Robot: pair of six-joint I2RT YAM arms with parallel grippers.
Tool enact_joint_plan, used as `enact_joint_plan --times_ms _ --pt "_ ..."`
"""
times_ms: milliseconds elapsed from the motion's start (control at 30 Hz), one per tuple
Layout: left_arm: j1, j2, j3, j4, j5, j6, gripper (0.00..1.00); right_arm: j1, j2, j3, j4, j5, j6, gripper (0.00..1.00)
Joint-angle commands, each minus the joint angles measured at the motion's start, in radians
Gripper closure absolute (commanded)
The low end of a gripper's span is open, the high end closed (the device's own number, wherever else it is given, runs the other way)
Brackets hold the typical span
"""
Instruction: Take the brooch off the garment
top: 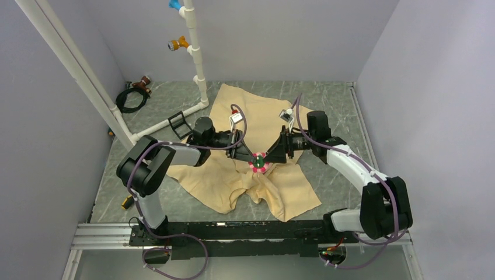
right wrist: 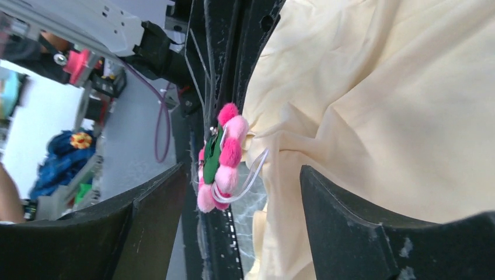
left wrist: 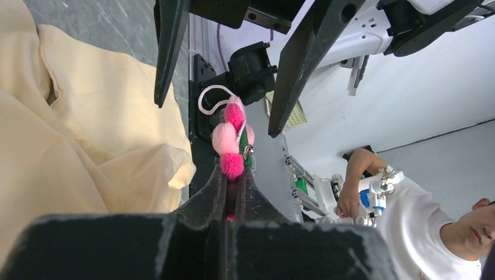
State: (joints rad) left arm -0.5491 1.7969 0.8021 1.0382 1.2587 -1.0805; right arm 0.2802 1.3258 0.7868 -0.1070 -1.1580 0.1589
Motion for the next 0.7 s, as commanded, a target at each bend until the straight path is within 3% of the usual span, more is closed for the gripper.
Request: enact_joint_plan --times_ms 0,133,367,667 --pt "0.005 0.020 -0.003 0.165 0.034 -0.102 1.00 0.004 -0.037 0.024 -0.118 0.034 -0.209 0.24" --pt "0.013 0.057 0.001 0.303 0.034 -0.203 1.00 0.015 -0.061 -0.003 -0.130 0.070 -0.224 0.17" --pt "0.020 0.133 0.035 0.520 0.017 -0.397 1.00 0.022 -0.083 -0.089 -0.064 0.102 -0.175 0.13" --pt "0.021 0.139 0.030 0.498 -0.010 -0.389 1.00 0.088 -0.059 -0.090 0.020 0.206 -0.077 0.09"
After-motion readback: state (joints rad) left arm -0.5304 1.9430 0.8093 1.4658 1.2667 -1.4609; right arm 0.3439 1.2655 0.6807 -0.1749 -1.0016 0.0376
